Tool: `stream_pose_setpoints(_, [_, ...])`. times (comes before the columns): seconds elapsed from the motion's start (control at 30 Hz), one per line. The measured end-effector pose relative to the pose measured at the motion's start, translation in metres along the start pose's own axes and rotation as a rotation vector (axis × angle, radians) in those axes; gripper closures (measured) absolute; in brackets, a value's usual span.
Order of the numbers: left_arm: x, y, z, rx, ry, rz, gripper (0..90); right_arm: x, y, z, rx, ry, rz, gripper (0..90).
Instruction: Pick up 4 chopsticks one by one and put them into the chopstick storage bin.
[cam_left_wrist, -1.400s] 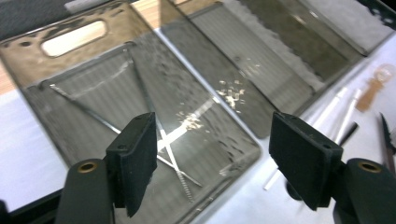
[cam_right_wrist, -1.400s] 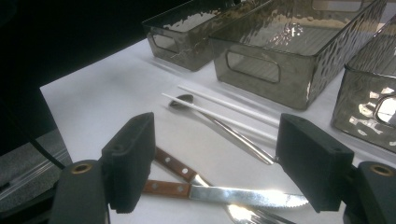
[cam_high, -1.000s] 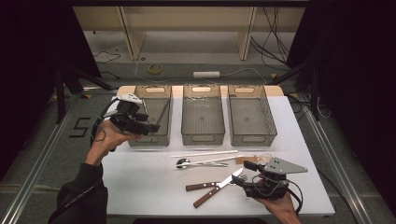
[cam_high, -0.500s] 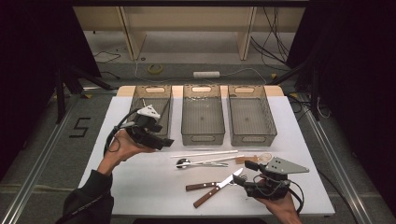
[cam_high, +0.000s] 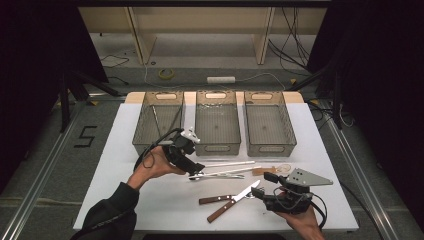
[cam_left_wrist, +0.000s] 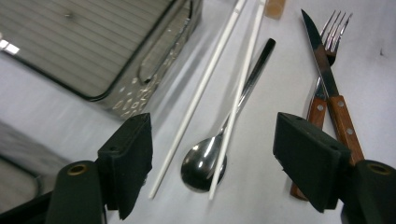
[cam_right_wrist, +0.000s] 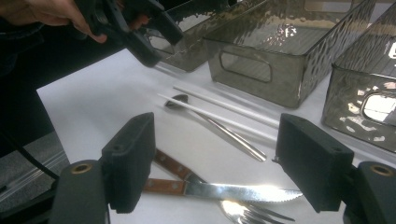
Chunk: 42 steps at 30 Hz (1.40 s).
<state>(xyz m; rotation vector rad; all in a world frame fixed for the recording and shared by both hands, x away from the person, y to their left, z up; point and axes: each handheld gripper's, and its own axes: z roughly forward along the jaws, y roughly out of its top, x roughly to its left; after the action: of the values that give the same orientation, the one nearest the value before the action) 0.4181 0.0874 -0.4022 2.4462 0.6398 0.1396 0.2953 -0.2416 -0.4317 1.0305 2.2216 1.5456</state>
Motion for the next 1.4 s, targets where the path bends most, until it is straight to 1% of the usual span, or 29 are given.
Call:
stream_pose_setpoints(0.17, [-0.004, 0.005, 0.016, 0.051, -0.011, 0.037, 30.2, -0.001, 0.000, 0.000, 0.000, 0.001, 0.005, 29.6])
stream_pose_setpoints(0.33, [-0.007, 0.005, 0.031, 0.082, -0.014, 0.051, 31.2, -0.001, -0.001, 0.000, 0.002, 0.001, 0.007, 29.6])
stream_pose_setpoints(0.43, [-0.009, 0.005, 0.037, 0.100, -0.023, 0.053, 31.7, -0.001, 0.000, 0.000, 0.002, 0.000, 0.008, 29.6])
stream_pose_setpoints(0.47, [-0.009, 0.005, 0.039, 0.107, -0.024, 0.060, 32.0, -0.001, 0.000, 0.000, 0.003, -0.001, 0.008, 29.6])
stream_pose_setpoints(0.63, [-0.009, 0.005, 0.045, 0.126, -0.022, 0.065, 32.7, -0.001, -0.001, 0.000, 0.003, -0.003, 0.008, 29.6])
stream_pose_setpoints(0.8, [-0.011, 0.005, 0.051, 0.149, -0.016, 0.083, 34.5, -0.001, -0.001, 0.000, 0.004, -0.004, 0.009, 29.6])
stream_pose_setpoints(0.83, [-0.011, 0.005, 0.053, 0.148, -0.014, 0.080, 34.8, -0.001, -0.001, 0.000, 0.006, -0.004, 0.008, 29.6])
stream_pose_setpoints(0.93, [-0.012, 0.007, 0.055, 0.158, -0.018, 0.096, 36.8, -0.001, -0.001, 0.000, 0.005, -0.004, 0.008, 29.6])
stream_pose_setpoints(1.13, [-0.015, 0.009, 0.060, 0.176, -0.025, 0.124, 43.4, -0.001, -0.001, 0.000, 0.005, -0.005, 0.009, 29.6])
stream_pose_setpoints(1.27, [-0.014, 0.011, 0.064, 0.180, -0.030, 0.131, 48.2, -0.001, -0.001, 0.000, 0.004, -0.004, 0.008, 29.6])
stream_pose_setpoints(1.4, [-0.015, 0.012, 0.070, 0.200, -0.037, 0.147, 53.2, -0.001, -0.001, 0.000, 0.005, -0.005, 0.009, 29.7])
